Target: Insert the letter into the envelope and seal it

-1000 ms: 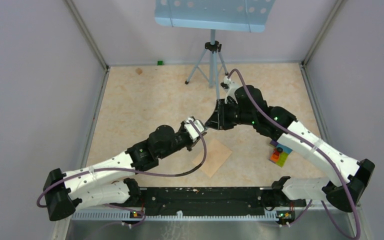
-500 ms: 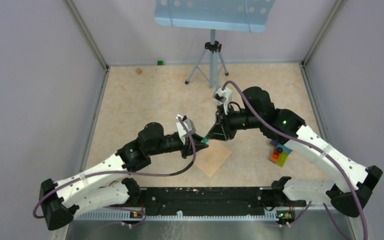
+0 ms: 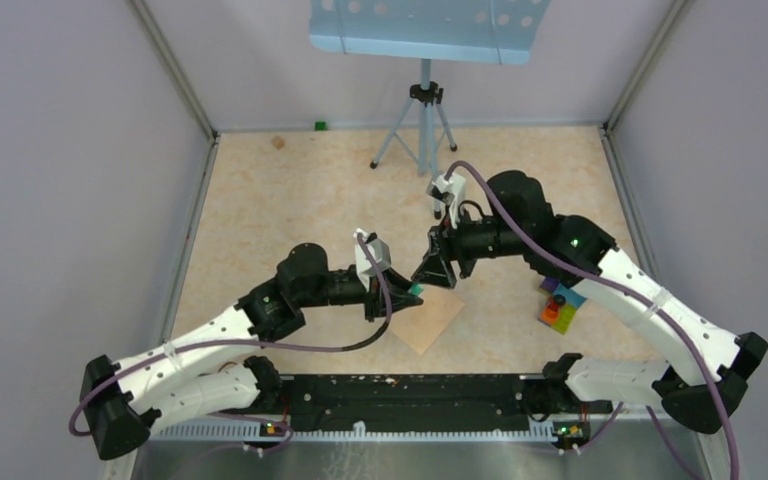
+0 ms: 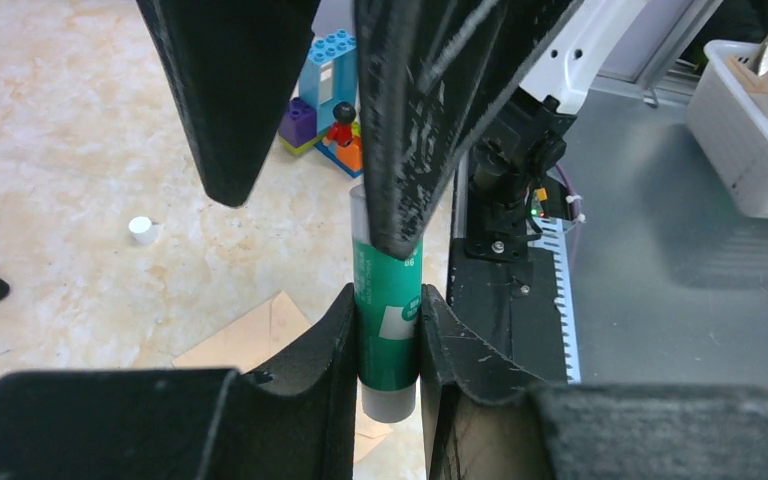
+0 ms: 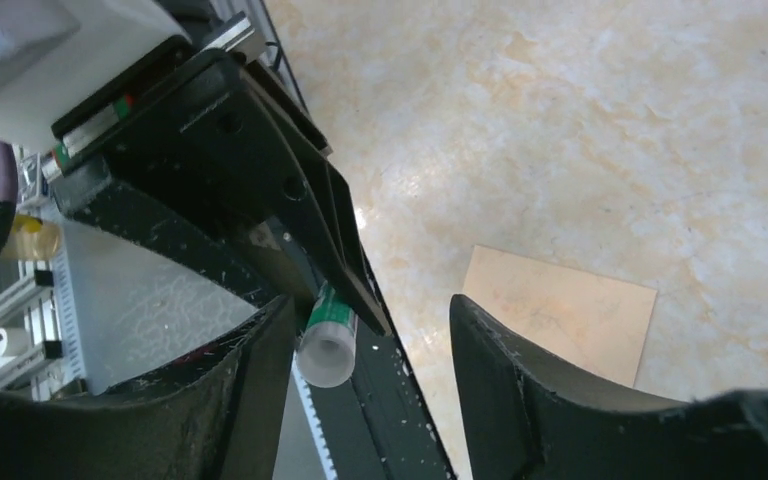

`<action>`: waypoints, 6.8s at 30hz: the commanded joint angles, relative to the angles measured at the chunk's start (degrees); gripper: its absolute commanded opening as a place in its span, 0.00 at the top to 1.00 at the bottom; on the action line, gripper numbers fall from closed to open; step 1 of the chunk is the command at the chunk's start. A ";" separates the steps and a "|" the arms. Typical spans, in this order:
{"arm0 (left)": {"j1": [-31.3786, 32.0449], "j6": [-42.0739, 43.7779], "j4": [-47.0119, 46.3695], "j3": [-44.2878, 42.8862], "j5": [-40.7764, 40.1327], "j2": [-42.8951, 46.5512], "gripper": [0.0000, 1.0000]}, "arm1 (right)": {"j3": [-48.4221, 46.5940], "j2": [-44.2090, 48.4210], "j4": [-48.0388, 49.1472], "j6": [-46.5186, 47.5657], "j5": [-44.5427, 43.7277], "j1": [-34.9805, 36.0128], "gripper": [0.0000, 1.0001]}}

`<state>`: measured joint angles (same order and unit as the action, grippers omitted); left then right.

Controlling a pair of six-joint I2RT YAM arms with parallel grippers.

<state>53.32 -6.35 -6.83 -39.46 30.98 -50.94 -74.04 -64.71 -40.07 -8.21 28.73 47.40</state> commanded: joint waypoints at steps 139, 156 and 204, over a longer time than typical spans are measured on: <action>-16.57 -50.40 -2.48 -2.66 -29.81 -6.76 1.00 | 5.95 -38.64 15.80 -9.28 -41.84 -22.19 0.64; -16.66 -55.05 -2.75 -2.14 -34.20 -6.33 1.00 | 6.95 -37.42 15.17 -9.76 -40.32 -22.17 0.66; -16.80 -95.15 -29.85 1.96 -45.93 -11.30 1.00 | 16.14 -1.25 52.78 -27.36 -19.92 -9.69 1.00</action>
<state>36.77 -96.20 -27.44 -33.74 -14.50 -60.14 -59.07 -66.67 -0.75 -30.87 5.06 35.77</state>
